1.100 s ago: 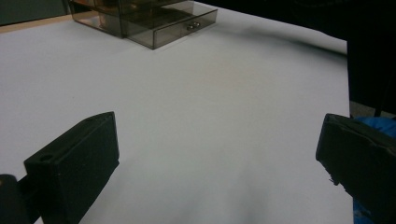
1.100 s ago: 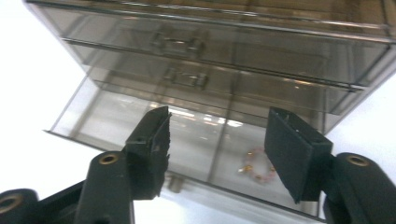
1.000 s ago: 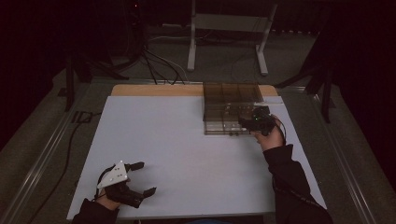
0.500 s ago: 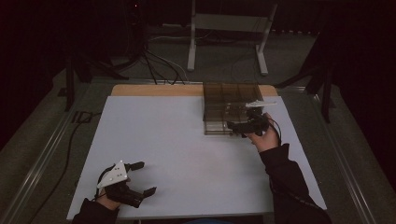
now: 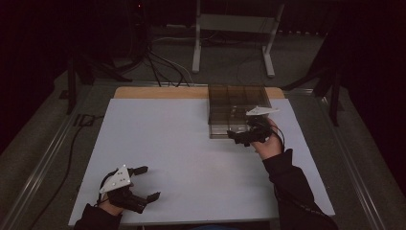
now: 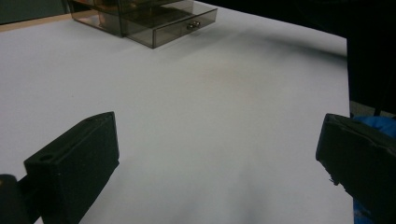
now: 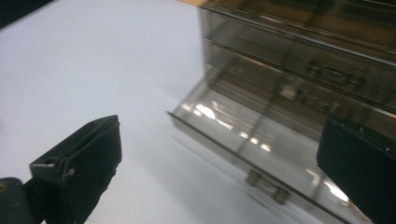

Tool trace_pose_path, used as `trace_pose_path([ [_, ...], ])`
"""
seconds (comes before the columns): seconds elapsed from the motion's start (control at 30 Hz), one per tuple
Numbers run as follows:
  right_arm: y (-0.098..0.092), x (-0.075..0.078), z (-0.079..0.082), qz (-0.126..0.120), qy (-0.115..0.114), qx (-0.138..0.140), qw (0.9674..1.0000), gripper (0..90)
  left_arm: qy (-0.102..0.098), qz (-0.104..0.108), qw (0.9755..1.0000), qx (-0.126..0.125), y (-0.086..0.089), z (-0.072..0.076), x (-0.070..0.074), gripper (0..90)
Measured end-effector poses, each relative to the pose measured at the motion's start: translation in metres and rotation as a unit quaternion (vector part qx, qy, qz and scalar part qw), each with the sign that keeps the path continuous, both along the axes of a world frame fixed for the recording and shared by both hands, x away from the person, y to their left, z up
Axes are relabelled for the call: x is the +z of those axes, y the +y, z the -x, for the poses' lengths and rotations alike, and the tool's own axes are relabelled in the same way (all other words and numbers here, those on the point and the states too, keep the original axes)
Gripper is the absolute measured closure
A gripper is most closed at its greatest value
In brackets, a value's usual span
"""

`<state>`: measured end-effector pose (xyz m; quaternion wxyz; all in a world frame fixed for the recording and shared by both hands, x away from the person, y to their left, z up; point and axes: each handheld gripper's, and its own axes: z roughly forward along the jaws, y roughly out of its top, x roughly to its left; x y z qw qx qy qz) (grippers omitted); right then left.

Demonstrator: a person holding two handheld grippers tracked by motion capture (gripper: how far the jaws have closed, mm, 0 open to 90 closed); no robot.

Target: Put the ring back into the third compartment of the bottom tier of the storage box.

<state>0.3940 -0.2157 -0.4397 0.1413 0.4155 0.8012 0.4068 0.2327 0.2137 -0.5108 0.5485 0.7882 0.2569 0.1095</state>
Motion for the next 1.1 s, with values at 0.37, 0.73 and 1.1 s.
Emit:
trace_pose_path([
  [0.37,0.004,-0.002,0.014,-0.027,-0.004,0.023,0.9994,0.0,-0.001,-0.002,1.0000,-0.001,0.000,0.000,0.000,0.4],
  [0.73,0.000,-0.019,0.027,-0.022,-0.015,0.036,0.9990,0.0,-0.002,-0.002,1.0000,-0.001,-0.001,0.000,0.000,0.4],
  [1.1,-0.009,-0.035,0.040,-0.012,-0.013,0.039,0.9991,0.0,-0.002,-0.002,1.0000,-0.001,0.000,0.000,0.000,0.4],
])
